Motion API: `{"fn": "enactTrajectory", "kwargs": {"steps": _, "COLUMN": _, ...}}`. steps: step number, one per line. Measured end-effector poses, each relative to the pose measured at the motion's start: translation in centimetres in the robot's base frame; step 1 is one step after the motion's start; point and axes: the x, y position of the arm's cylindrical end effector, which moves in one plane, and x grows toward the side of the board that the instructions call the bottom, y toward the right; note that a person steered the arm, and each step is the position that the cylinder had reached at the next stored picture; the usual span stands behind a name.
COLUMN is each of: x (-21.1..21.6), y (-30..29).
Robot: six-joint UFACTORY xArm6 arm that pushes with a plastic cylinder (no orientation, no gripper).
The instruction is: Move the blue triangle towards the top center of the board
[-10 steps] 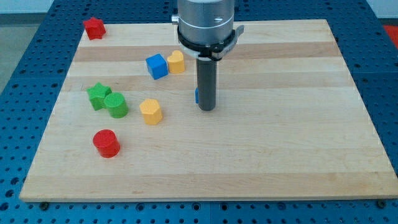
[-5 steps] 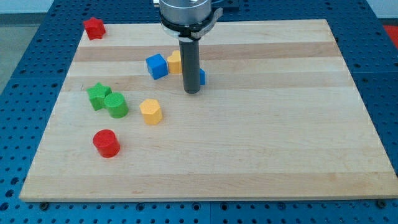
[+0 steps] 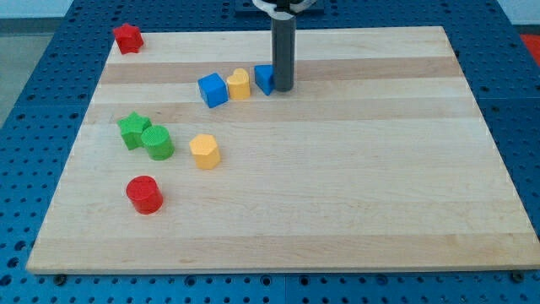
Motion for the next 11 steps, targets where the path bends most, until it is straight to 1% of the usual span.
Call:
{"fn": "enactTrajectory", "kwargs": {"steps": 2, "x": 1.3, "y": -4.2}}
{"fn": "enactTrajectory", "kwargs": {"steps": 3, "x": 1.2, "y": -5.5}}
{"fn": "enactTrajectory", "kwargs": {"steps": 8, "x": -5.1, "y": -5.6}}
{"fn": "enactTrajectory", "kwargs": {"steps": 10, "x": -6.9, "y": -4.3}}
{"fn": "enactTrajectory", "kwargs": {"steps": 11, "x": -7.1, "y": -4.2}}
